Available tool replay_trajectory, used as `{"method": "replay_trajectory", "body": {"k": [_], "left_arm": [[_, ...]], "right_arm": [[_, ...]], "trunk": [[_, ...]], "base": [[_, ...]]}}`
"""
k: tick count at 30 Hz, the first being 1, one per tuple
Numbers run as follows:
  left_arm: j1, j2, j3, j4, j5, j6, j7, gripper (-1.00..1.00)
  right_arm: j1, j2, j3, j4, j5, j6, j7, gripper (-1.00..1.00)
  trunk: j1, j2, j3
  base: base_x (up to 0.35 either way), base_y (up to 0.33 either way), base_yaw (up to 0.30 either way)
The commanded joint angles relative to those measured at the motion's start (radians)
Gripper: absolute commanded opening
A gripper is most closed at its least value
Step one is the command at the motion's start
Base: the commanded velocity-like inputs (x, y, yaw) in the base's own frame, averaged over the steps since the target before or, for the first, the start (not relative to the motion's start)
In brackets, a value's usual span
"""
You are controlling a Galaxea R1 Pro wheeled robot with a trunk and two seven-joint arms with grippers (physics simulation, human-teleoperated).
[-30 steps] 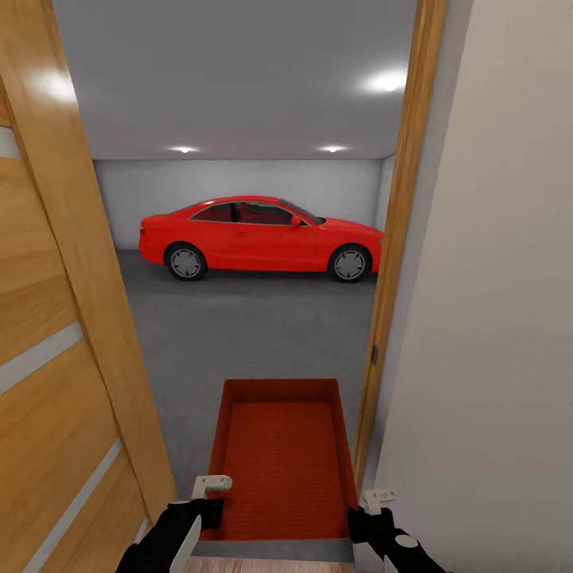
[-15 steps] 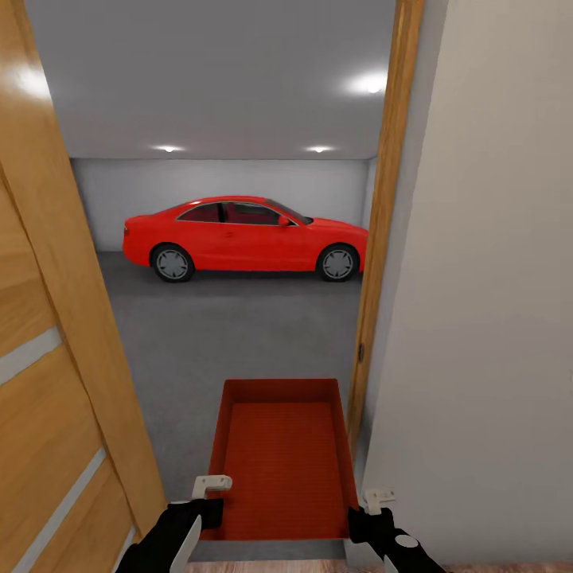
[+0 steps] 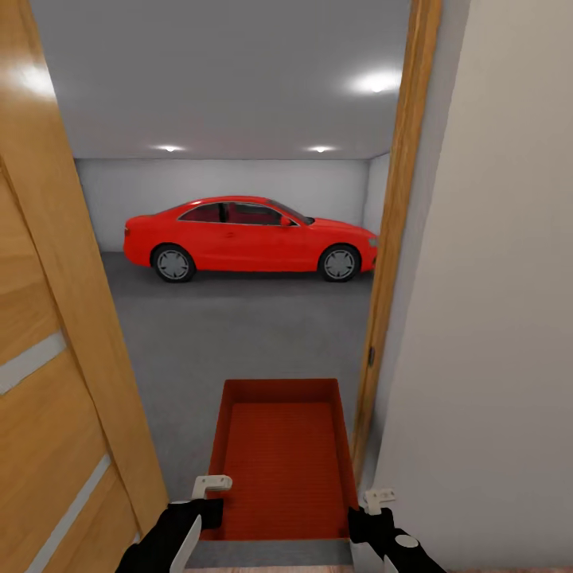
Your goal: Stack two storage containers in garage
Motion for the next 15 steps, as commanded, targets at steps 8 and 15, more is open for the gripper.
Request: {"method": "replay_trajectory", "body": {"k": [8,15], "left_arm": [[-0.001,-0.001,0.039,-0.002,-0.025,0.007,0.006,-1.0],[-0.001,-0.002,0.039,-0.002,-0.025,0.007,0.006,-1.0]], "right_arm": [[0.001,0.0,0.048,-0.002,0.01,-0.004,0.005,-1.0],[0.001,0.0,0.048,-0.002,0.01,-0.004,0.005,-1.0]], "trunk": [[0.001,-0.001,0.0],[0.001,-0.001,0.0]], "base": [[0.056,0.071,0.0],[0.001,0.002,0.0]]}}
